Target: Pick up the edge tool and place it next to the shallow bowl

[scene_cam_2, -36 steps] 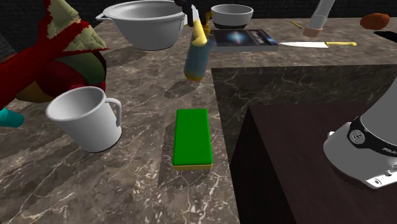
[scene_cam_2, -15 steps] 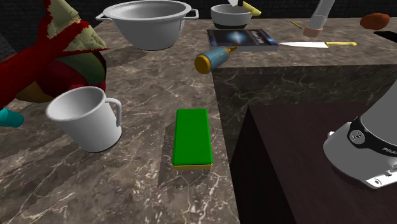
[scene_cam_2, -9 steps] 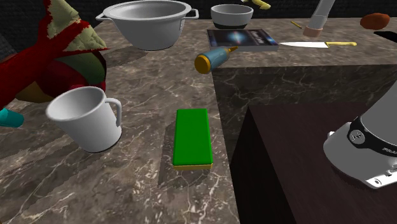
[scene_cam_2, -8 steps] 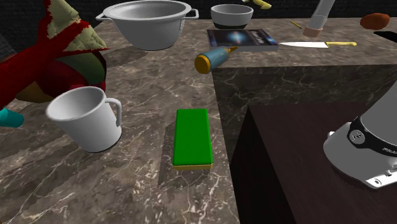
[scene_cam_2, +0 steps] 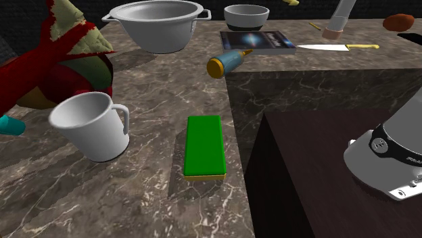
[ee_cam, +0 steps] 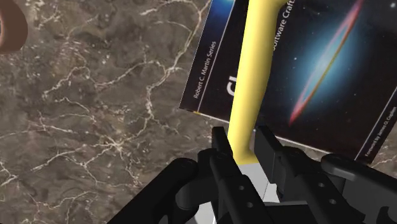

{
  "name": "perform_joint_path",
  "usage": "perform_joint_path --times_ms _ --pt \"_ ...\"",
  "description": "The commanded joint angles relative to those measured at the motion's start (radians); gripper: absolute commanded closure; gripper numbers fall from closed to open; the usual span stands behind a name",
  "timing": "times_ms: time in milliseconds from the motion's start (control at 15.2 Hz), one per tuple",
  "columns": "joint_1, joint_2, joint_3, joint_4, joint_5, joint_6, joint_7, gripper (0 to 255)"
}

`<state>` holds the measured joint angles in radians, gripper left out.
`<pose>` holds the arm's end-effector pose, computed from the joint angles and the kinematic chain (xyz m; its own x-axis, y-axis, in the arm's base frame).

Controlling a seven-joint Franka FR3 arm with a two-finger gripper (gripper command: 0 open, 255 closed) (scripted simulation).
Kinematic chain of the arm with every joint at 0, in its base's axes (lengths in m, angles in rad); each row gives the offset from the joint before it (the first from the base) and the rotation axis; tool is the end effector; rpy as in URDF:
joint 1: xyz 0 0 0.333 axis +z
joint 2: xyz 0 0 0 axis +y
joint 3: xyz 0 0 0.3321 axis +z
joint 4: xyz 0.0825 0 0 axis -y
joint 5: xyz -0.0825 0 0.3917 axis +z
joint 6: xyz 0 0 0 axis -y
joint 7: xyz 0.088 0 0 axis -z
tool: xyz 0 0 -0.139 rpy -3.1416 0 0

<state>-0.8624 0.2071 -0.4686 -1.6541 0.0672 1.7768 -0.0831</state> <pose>0.1732 -0.5968 0.4745 0.3064 -0.9498 -0.0636 -0.9510 -0.3084 0.0230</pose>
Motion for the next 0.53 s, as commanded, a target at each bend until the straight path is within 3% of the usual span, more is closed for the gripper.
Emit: perform_joint_path --times_ms 0,462 --pt "-0.036 0.056 -0.013 0.074 0.025 -0.024 -0.05 255" --pt "-0.206 0.292 -0.031 0.398 0.126 -0.132 -0.202 255"
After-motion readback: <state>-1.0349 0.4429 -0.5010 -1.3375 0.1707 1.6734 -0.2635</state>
